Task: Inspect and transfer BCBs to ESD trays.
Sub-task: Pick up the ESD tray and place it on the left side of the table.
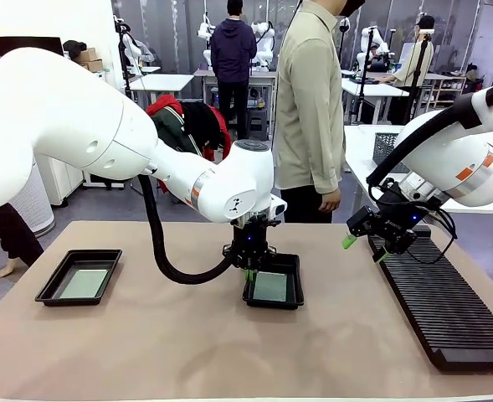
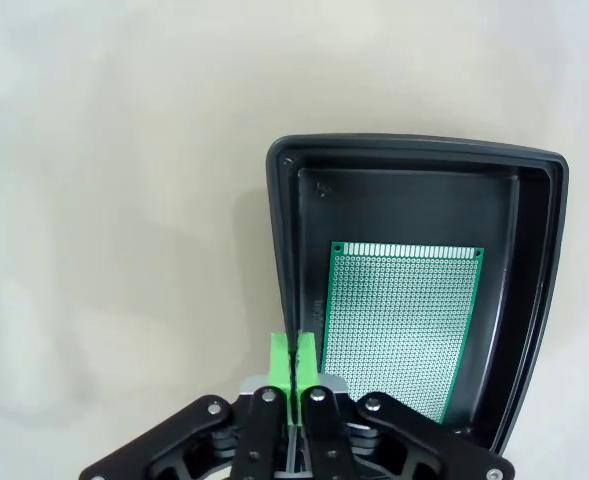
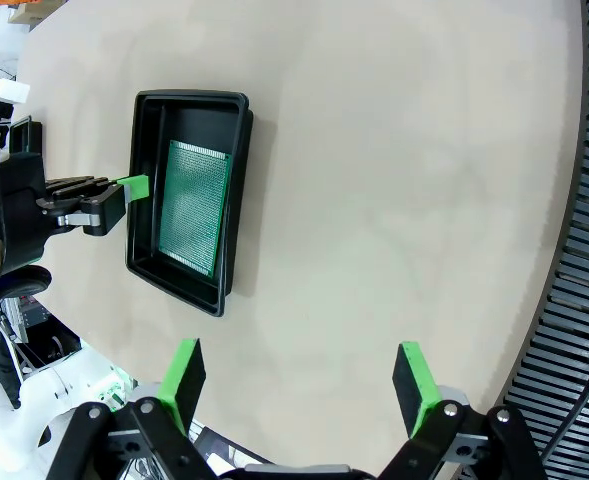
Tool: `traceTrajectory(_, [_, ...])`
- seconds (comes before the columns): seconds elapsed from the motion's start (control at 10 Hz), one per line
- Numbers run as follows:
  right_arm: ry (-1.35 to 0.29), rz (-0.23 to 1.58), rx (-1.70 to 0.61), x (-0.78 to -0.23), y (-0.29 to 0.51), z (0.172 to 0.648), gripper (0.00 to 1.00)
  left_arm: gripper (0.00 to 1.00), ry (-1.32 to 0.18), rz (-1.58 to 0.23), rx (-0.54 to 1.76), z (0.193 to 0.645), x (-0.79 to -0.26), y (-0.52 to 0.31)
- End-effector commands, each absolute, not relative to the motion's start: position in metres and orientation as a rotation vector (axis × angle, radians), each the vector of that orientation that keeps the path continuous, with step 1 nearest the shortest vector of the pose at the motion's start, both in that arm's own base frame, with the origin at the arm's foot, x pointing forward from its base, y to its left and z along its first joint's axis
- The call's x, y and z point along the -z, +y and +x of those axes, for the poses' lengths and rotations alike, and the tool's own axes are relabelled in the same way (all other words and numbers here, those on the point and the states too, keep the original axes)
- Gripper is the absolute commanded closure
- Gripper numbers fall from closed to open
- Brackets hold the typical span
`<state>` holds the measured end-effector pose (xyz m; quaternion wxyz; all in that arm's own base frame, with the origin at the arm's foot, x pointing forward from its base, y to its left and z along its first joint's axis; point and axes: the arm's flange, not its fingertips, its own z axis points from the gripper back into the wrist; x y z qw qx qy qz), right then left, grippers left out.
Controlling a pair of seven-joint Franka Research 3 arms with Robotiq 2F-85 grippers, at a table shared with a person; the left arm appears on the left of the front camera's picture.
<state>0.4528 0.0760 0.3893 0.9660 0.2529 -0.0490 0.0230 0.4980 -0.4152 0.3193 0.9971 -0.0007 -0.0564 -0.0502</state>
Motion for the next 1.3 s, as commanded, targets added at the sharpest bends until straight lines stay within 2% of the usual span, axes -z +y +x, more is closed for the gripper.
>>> traceTrajectory(0.0, [-0.1,0.489,-0.028,-0.39,0.077,0.455,0.0,1.0,-0.116,-0.002,0.102,0.497,-0.318,-0.415])
traceTrajectory(0.2, [-0.1,0.489,-0.028,-0.39,0.077,0.455,0.0,0.97,-0.113,-0.001,0.1,0.498,-0.319,-0.415])
traceTrajectory(0.8, [-0.1,0.489,-0.028,-0.39,0.077,0.455,0.0,0.97,-0.067,-0.235,0.027,0.506,-0.352,-0.372])
traceTrajectory(1.2, [-0.1,0.489,-0.028,-0.39,0.077,0.455,0.0,0.97,-0.046,-0.362,0.041,0.516,-0.349,-0.347])
